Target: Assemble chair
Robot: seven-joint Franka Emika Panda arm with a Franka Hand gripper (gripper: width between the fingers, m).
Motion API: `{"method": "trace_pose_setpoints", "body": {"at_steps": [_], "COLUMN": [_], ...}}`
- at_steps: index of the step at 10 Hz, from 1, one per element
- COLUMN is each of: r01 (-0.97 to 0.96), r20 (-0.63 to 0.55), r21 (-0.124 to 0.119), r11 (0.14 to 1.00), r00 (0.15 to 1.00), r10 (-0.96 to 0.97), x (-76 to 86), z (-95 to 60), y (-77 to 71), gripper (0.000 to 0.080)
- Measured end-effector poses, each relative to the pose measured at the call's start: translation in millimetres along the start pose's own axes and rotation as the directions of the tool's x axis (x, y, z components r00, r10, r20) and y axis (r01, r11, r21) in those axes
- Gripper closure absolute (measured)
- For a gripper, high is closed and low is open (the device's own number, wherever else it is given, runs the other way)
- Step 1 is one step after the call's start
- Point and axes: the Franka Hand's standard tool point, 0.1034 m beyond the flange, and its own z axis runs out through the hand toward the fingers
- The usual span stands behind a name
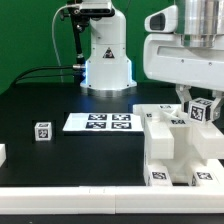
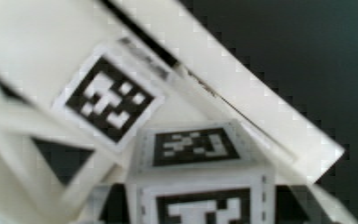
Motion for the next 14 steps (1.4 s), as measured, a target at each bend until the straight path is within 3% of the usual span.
{"method": "trace_pose_setpoints", "body": {"at_steps": [2, 3, 4, 5, 6, 7, 9, 10, 13, 14], "r01": [-0.243, -0.278, -0.313, -0.293, -0.275, -0.256, 0.158, 0.228, 0.390, 0.581], "r20": [-0.007, 0.005, 0.011, 0.009, 0.009, 0.008, 0.005, 0.014, 0.009, -0.027], "r21": [0.021, 0.022, 0.021, 0.020, 0.020, 0.019, 0.016, 0.003, 0.007, -0.002], "r11": [0.970, 0.960, 0.949, 0.956, 0.961, 0.966, 0.987, 0.974, 0.921, 0.814], "r00": [0.970, 0.961, 0.950, 0.956, 0.961, 0.967, 0.987, 0.974, 0.921, 0.814], "r10": [0.244, 0.278, 0.313, 0.293, 0.275, 0.256, -0.158, -0.228, -0.390, -0.580], "x": [-1.4, -1.3, -2.7, -2.8, -2.9, -3.1, -3.7, -8.0, -6.5, -8.1], "z": [-0.1, 0.0, 0.8, 1.8, 2.0, 2.1, 2.2, 4.2, 3.8, 1.2], "y": [0.6, 1.0, 0.9, 1.1, 1.2, 1.1, 1.5, 4.2, 3.8, 1.4], "gripper": [0.0518, 0.0518, 0.0458, 0.0299, 0.0299, 0.0184, 0.0157, 0.0152, 0.0151, 0.0151]}}
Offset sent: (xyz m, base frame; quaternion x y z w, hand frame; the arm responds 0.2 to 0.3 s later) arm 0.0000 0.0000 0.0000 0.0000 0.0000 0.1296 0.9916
